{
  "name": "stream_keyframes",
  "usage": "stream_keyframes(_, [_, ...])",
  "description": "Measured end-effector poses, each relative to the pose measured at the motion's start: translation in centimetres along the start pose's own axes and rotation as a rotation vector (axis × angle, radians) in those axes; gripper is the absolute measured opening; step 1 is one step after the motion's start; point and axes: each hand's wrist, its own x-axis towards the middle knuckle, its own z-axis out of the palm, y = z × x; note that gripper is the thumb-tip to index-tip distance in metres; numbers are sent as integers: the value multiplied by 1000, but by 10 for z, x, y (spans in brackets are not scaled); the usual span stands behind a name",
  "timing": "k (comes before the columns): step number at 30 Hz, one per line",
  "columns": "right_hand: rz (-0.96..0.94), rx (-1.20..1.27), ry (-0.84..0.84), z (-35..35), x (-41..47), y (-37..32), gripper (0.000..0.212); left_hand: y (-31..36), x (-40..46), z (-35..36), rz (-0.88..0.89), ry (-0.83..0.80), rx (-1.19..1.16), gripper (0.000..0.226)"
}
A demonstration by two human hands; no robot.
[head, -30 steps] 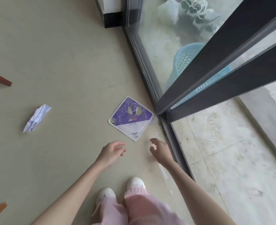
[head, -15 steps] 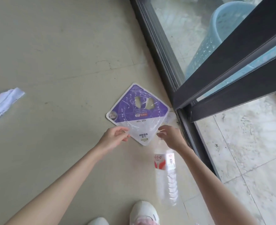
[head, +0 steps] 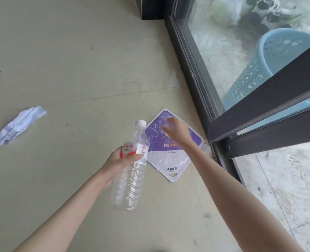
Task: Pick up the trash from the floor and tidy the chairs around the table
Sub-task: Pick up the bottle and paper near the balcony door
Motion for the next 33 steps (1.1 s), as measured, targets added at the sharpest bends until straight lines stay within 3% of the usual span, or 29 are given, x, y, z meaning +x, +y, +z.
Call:
stream_keyframes(3, [31, -261, 21, -4, 20, 24, 62, -7, -2, -15, -14, 40, -93, 61])
stream_keyframes(9, [131, -444, -44, -5, 27, 43, 85, -23, 4, -23, -93, 18, -191, 35])
stream_keyframes(13, [184, -476, -44, -4, 25, 42, 79, -30, 5, -19, -96, 28, -207, 29])
stream_keyframes(18, [216, -548, -66, 5, 17, 44, 78, -30, 6, -20, -75, 31, -180, 43])
stream_keyframes(22, [250, -523, -88, 7, 17, 41, 80, -32, 9, -22, -83, 44, -196, 43])
stream_keyframes(26, [269, -435, -163, 8, 15, 38, 55, -37, 12, -21, -99, 42, -275, 50])
stream_keyframes(33, [78, 138, -351, -4, 21, 7, 27, -31, 14, -39, 27, 177, -435, 54])
